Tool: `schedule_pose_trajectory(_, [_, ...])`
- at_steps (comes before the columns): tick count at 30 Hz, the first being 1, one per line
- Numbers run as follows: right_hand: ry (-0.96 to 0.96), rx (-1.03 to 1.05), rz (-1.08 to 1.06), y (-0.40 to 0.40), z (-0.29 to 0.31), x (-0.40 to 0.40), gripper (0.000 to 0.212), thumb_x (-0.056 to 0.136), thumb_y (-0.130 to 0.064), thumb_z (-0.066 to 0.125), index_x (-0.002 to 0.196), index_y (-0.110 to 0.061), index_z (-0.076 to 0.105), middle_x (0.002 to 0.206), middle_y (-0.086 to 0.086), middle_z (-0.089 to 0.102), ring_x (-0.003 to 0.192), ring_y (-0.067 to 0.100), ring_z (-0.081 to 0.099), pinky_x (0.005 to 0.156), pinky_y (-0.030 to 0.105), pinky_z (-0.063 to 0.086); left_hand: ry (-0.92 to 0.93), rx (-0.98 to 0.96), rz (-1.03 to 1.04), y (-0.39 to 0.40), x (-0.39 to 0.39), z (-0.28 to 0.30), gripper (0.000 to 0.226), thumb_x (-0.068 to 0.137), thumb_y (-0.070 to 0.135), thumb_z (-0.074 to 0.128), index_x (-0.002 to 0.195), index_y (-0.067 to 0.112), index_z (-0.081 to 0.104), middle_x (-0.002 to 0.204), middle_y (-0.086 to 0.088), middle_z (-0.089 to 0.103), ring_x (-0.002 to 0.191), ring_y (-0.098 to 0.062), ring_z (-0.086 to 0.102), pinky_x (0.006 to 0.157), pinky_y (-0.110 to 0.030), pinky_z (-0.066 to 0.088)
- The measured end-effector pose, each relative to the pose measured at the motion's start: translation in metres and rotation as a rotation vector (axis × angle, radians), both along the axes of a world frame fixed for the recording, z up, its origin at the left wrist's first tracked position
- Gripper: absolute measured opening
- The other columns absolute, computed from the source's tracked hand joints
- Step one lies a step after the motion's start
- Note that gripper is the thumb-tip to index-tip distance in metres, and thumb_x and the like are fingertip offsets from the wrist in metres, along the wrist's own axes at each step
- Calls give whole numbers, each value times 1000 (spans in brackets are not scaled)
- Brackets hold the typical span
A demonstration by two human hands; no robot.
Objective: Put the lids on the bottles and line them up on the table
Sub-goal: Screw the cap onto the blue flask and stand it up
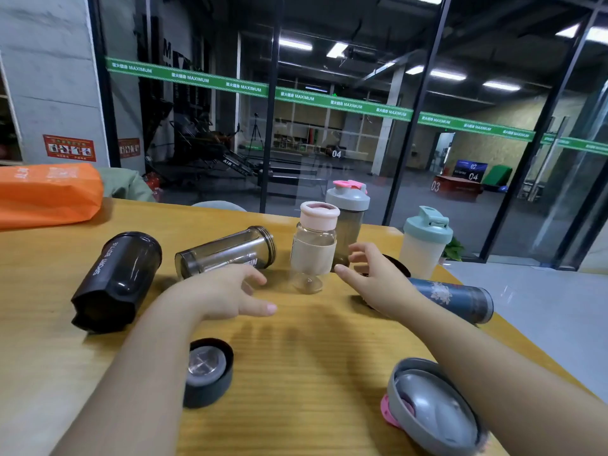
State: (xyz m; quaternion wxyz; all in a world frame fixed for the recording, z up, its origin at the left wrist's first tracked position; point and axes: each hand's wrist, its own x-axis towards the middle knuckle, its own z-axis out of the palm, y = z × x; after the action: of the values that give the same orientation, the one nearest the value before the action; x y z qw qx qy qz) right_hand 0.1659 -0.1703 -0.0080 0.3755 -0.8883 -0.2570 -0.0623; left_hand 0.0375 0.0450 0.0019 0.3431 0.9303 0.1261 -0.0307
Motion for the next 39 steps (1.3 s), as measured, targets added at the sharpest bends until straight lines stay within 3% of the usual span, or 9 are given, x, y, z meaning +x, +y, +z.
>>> schedule_pose_trajectory(7, [47,48,-2,-19,-4,-10,48,91,-42,57,131,-20,44,110,-7,57,104,10,56,81,30,53,351,218,-119,-1,-28,-1,90,64,56,78,140,47,31,141,3,47,116,-17,56,96,-32,43])
schedule_pose_trajectory(11, [46,55,-4,-28,-5,-15,43,92,-40,56,128,-20,47,103,-11,57,101,8,56,74,22,49,418,330,-104,-8,-32,-1,84,70,41,79,139,45,32,148,0,36,129,-26,39,102,-36,38])
schedule_pose_trajectory(15, [16,14,-6,-38,-5,-15,43,91,-41,57,128,-20,48,109,-7,60,104,10,57,85,27,50,443,375,-83,-12,-30,-6,67,71,36,78,128,40,41,126,0,43,112,-22,44,95,-35,43])
schedule_pose_trajectory(20, [46,61,-39,-52,0,-11,41,93,-36,56,129,-19,48,109,-7,58,99,8,55,64,12,40,368,323,-25,-14,-27,-8,54,71,37,77,115,33,47,97,6,50,91,-15,52,80,-29,48])
schedule_pose_trajectory(23, [60,101,-67,-61,1,-5,41,93,-36,56,129,-18,48,107,-7,58,98,9,55,65,13,40,264,249,-8,-14,-24,-7,46,70,35,74,107,36,48,102,-1,62,78,-13,59,75,-31,52])
schedule_pose_trajectory(26, [65,120,-87,-70,0,2,39,93,-35,56,128,-19,49,108,-7,59,97,9,55,65,15,41,41,21,-17,-19,-16,-3,33,74,28,70,100,37,53,106,-5,64,54,-14,56,56,-27,48])
schedule_pose_trajectory(31, [32,194,-156,-81,-2,16,40,92,-32,60,127,-17,49,109,-4,60,100,11,55,73,21,43,-166,-578,7,-39,1,-7,21,90,23,60,107,34,66,109,-4,62,98,-21,60,60,-36,56])
schedule_pose_trajectory(35, [-208,112,-265,-85,-13,26,38,91,-23,62,125,-14,50,121,-1,58,114,15,52,89,25,39,-179,-1066,163,-59,20,-26,27,92,32,51,113,27,67,115,-13,61,86,-27,56,52,-34,52])
schedule_pose_trajectory(39, [-401,54,-319,-81,-24,36,37,91,-16,59,126,-10,51,124,4,59,117,18,50,91,22,33,-244,-1310,318,-68,30,-45,29,90,33,49,103,19,71,116,-19,56,80,-28,55,48,-32,52])
